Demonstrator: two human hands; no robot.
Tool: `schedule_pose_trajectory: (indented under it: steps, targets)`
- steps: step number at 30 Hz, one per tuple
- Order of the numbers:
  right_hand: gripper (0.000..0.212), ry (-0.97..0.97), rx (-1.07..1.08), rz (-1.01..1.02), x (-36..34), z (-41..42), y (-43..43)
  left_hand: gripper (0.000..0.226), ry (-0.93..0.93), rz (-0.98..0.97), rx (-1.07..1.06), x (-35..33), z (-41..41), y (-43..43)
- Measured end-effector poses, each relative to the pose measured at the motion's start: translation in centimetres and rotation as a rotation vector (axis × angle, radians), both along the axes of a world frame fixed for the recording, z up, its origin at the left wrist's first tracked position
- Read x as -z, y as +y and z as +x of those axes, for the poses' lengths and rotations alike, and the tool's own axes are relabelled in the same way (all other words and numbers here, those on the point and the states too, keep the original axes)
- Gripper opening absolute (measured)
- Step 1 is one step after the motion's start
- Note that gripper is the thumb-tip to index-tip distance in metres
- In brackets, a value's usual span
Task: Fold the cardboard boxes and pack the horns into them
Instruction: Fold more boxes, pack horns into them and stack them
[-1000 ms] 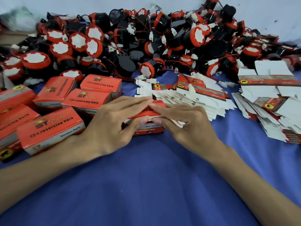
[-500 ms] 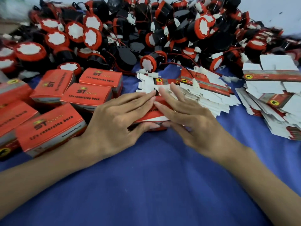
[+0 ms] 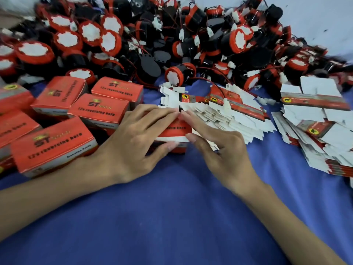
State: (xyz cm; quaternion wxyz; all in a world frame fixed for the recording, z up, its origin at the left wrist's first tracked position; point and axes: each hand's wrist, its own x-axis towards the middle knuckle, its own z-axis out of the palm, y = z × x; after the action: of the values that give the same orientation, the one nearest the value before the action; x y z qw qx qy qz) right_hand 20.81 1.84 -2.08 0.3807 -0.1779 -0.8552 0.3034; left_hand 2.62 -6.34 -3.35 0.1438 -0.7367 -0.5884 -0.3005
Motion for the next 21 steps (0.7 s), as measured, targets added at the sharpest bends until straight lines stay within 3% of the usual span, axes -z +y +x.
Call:
schedule_pose_trajectory:
  steps: [4,9,13,19,21]
  targets:
    - [0.029,0.059,-0.024,0.032,0.1,-0.1,0.2,0.055,0.002,-0.007,0.044,-0.1,0.0,0.1]
    - [0.028,0.114,0.071,0.275,1.0,-1.1,0.1,0.051,0.007,0.104,0.072,-0.2,0.0,0.4]
    - [0.027,0.032,0.073,0.425,1.4,-1.0,-0.2,0.042,0.034,0.147,0.094,-0.3,-0.1,0.2]
    - [0.033,-0.197,-0.104,0.387,0.4,0.7,0.1,0.039,0.155,0.129,0.046,-0.6,-0.1,-0.2]
    - [0.035,-0.215,-0.091,0.457,-0.6,1.5,0.9,0.040,0.243,0.110,0.006,-0.8,-0.1,-0.2]
